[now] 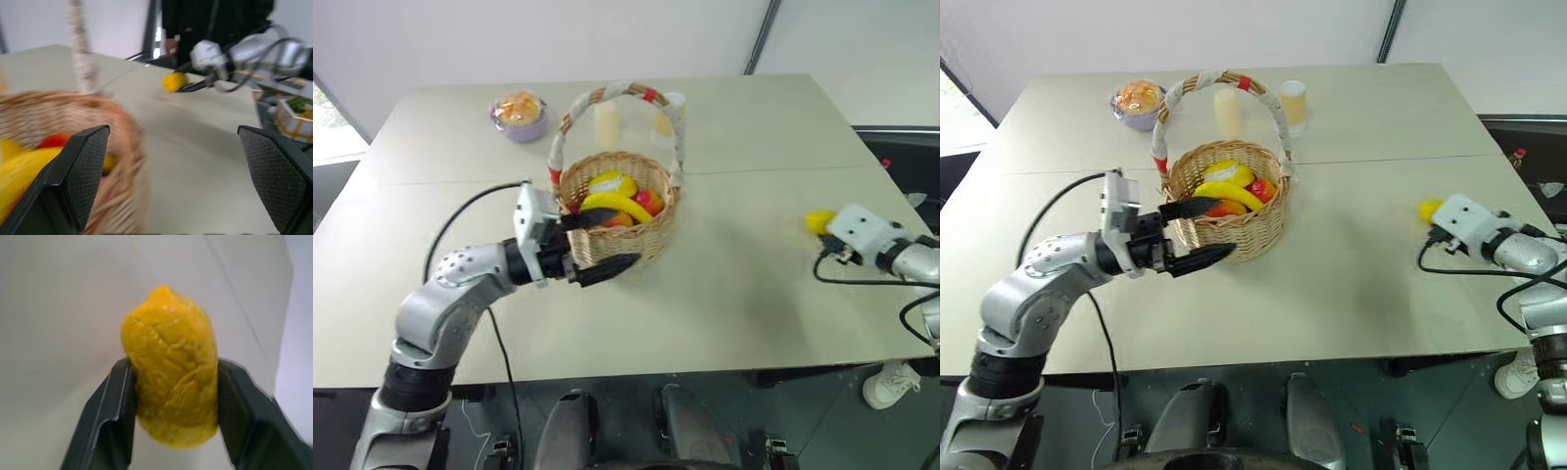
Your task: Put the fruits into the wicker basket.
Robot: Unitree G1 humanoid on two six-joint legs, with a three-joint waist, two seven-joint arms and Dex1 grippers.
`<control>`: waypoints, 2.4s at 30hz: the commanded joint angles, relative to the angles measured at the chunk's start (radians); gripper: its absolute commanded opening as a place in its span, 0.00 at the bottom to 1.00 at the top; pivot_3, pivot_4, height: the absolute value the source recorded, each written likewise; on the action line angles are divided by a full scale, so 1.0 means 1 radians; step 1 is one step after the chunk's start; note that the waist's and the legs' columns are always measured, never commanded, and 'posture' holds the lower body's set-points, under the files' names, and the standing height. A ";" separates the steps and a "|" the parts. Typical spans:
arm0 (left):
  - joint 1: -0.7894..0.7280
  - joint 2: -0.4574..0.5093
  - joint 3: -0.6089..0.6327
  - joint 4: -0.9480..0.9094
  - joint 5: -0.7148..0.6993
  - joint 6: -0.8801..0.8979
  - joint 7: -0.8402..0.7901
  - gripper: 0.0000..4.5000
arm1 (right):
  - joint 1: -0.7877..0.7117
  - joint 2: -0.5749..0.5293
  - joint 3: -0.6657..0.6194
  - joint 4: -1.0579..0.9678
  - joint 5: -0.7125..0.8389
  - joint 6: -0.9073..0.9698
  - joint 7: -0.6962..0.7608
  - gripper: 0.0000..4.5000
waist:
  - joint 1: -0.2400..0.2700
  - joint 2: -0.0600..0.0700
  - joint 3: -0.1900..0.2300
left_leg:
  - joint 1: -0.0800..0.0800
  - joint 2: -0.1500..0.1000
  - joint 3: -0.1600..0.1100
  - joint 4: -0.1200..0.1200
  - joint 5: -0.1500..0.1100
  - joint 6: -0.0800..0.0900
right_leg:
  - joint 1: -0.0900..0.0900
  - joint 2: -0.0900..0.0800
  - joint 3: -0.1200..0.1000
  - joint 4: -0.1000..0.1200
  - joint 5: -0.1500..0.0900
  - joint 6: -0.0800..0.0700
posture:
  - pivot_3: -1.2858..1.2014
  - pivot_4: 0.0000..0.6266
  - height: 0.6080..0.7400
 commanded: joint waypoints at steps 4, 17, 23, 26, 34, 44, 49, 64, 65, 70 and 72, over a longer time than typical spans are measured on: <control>0.042 0.060 0.136 0.037 -0.017 -0.020 -0.025 1.00 | -0.132 0.162 0.016 -0.488 0.450 0.323 0.046 0.37 | 0.006 -0.001 0.000 | 0.000 0.004 -0.001 0.000 0.000 0.000 | 0.002 0.001 -0.003 0.000 0.000 0.000 | 0.52 0.24 1.00; 0.099 0.040 0.163 -0.050 -0.043 -0.008 0.049 1.00 | -0.457 0.596 0.376 -0.242 0.122 0.418 -0.245 0.60 | 0.028 -0.002 0.000 | -0.004 -0.002 0.000 0.000 0.000 -0.001 | -0.002 -0.008 -0.003 -0.001 0.000 -0.001 | 0.52 0.24 1.00; 0.093 0.035 0.152 -0.055 -0.051 -0.004 0.062 1.00 | -0.430 0.571 0.323 -0.323 0.123 0.342 -0.195 0.99 | 0.023 -0.002 0.000 | -0.005 -0.003 0.000 0.000 0.000 -0.001 | -0.003 -0.008 -0.004 -0.001 0.000 0.000 | 0.52 0.24 1.00; 0.083 0.035 0.143 -0.046 -0.049 -0.009 0.058 1.00 | -0.339 0.513 0.205 -0.465 0.297 0.403 -0.095 0.99 | 0.027 -0.002 0.000 | -0.005 -0.003 0.000 0.000 0.000 0.000 | -0.003 -0.008 -0.004 -0.001 0.000 0.000 | 0.52 0.24 1.00; 0.037 -0.015 0.127 -0.007 -0.066 -0.021 0.051 1.00 | -0.178 0.444 -0.034 -0.489 0.461 0.565 -0.156 0.99 | 0.017 -0.002 0.000 | -0.002 -0.003 0.000 -0.001 0.000 0.000 | 0.000 -0.008 -0.004 -0.002 0.000 0.000 | 0.52 0.24 1.00; 0.023 -0.045 0.104 -0.001 -0.049 -0.032 0.047 1.00 | -0.312 0.625 0.083 -0.128 0.275 0.381 -0.270 0.99 | -0.001 -0.002 0.000 | -0.003 -0.003 0.000 -0.001 0.000 0.000 | -0.002 -0.004 -0.003 0.000 0.000 0.000 | 0.52 0.24 1.00; 0.058 -0.050 0.106 -0.037 -0.054 -0.033 0.067 1.00 | -0.346 0.679 0.071 -0.045 0.275 0.325 -0.278 0.69 | 0.002 -0.002 0.000 | -0.003 -0.003 0.000 -0.001 0.000 0.000 | -0.002 -0.006 -0.003 0.000 0.000 0.000 | 0.52 0.24 1.00; 0.041 -0.072 0.075 -0.024 -0.053 -0.043 0.076 1.00 | -0.315 0.562 -0.111 -0.077 0.176 0.199 -0.449 0.02 | 0.019 -0.002 0.000 | -0.004 -0.003 0.000 -0.001 0.000 0.000 | -0.002 -0.007 -0.003 -0.001 0.000 0.000 | 0.52 0.24 1.00; 0.035 -0.076 0.068 -0.018 -0.051 -0.043 0.073 1.00 | -0.318 0.535 -0.148 -0.051 0.162 0.190 -0.482 0.02 | 0.025 -0.002 0.000 | -0.004 -0.003 0.000 -0.001 0.000 0.000 | -0.002 -0.007 -0.003 -0.001 0.000 0.000 | 0.52 0.24 1.00; -0.001 -0.100 0.039 0.017 -0.031 -0.052 0.066 1.00 | -0.357 0.475 -0.278 0.100 0.157 0.173 -0.602 0.02 | 0.024 -0.002 0.000 | -0.004 -0.005 0.001 -0.001 0.000 0.000 | -0.002 -0.007 -0.003 -0.003 0.000 0.000 | 0.52 0.24 1.00; -0.012 -0.109 0.033 0.025 -0.026 -0.055 0.068 1.00 | -0.373 0.464 -0.301 0.167 0.153 0.146 -0.617 0.02 | 0.016 -0.002 0.000 | -0.004 -0.004 0.001 -0.001 0.000 0.000 | -0.002 -0.006 -0.002 -0.002 0.000 0.000 | 0.52 0.24 1.00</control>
